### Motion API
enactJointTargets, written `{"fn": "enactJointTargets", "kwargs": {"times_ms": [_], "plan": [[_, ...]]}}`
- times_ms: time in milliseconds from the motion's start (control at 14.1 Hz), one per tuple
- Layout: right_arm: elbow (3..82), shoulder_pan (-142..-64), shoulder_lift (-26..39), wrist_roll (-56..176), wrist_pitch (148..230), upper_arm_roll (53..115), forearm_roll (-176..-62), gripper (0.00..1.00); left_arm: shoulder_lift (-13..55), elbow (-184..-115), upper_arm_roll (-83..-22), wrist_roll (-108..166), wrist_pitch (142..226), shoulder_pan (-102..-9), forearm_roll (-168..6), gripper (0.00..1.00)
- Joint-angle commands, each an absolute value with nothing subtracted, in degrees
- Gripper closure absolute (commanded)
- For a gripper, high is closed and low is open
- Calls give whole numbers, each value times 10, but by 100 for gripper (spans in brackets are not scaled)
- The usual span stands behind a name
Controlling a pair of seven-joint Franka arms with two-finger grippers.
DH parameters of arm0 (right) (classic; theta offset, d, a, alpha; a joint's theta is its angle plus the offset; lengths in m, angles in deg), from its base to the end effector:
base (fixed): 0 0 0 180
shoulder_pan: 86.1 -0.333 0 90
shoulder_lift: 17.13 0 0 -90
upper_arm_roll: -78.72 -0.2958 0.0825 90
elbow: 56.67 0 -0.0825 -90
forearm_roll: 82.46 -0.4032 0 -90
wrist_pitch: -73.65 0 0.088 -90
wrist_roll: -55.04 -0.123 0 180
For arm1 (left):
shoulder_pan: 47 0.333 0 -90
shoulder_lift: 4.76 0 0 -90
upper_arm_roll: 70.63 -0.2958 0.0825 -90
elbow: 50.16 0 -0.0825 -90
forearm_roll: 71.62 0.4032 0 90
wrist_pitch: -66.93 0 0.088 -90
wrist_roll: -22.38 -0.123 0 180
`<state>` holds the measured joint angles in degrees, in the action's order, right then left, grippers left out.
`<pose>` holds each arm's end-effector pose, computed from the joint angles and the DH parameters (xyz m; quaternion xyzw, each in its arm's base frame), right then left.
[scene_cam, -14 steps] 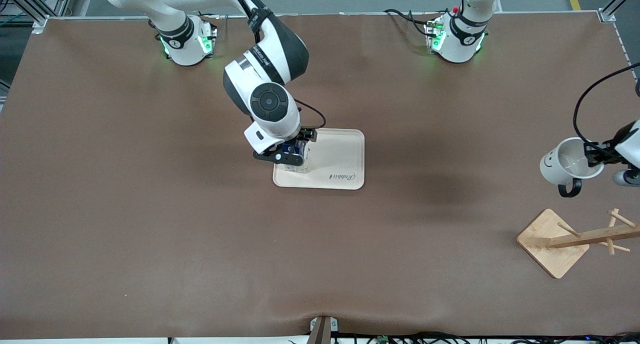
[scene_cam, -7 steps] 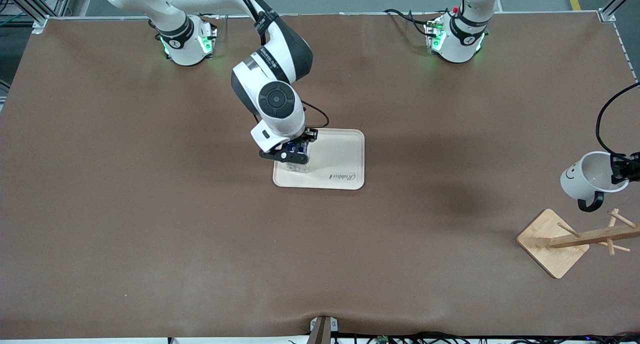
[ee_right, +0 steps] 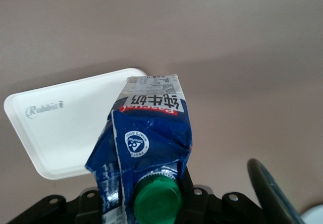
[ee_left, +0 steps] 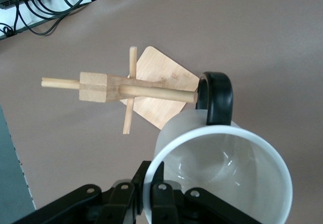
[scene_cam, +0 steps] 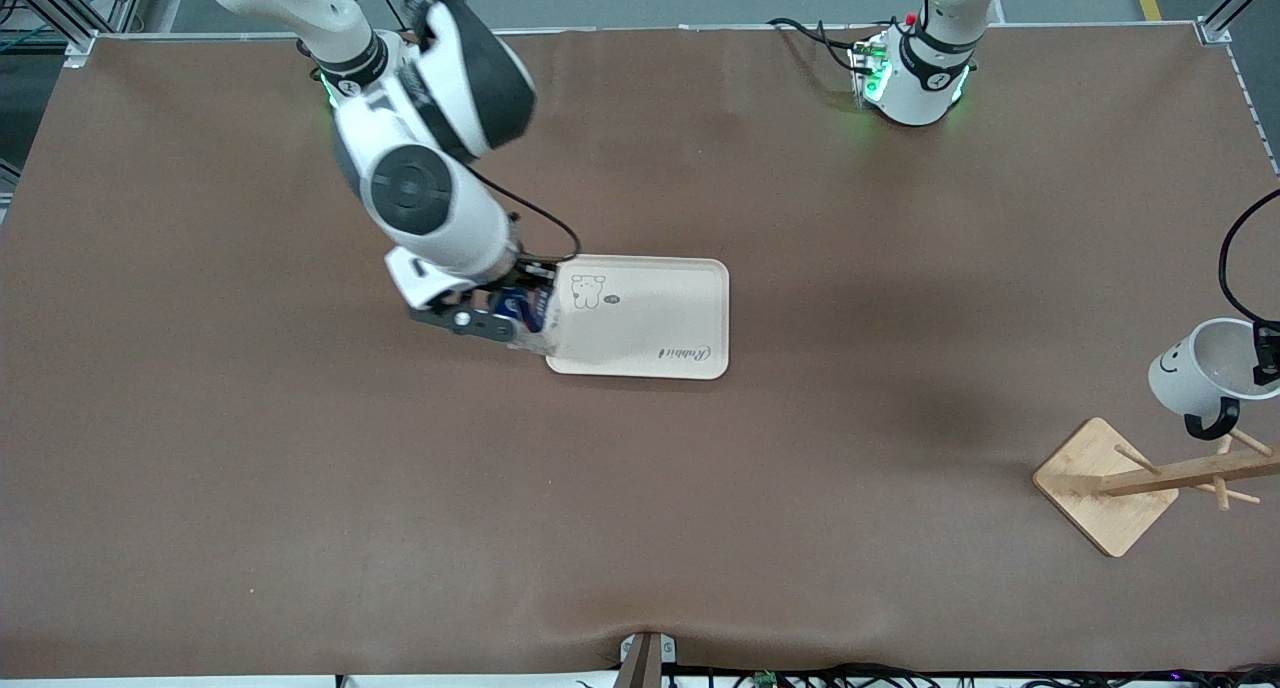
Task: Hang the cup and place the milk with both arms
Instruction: 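Hang the mug handle on the stand peg while the right gripper lifts the milk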
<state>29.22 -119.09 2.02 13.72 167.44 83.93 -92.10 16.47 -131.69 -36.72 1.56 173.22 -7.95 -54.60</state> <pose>0.5616 0.3248 0.4244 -0.9845 0.1296 0.1184 0.0009 0.6710 0.1425 0.4883 -0.9863 0.1466 -0.0502 0.0570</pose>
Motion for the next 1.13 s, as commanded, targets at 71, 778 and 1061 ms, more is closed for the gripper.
{"fn": "enactJointTargets", "kwargs": {"times_ms": [71, 778, 1061], "plan": [[373, -1127, -65, 200, 1635, 835, -828, 100, 183, -1293, -378, -8, 1738, -75, -545, 100], [573, -938, -88, 491, 1806, 841, -812, 100, 218, -1272, -386, 12, 1770, -82, -552, 0], [597, -904, -83, 522, 1824, 840, -803, 100, 197, -1275, -373, 93, 1724, -82, -584, 0]]}}
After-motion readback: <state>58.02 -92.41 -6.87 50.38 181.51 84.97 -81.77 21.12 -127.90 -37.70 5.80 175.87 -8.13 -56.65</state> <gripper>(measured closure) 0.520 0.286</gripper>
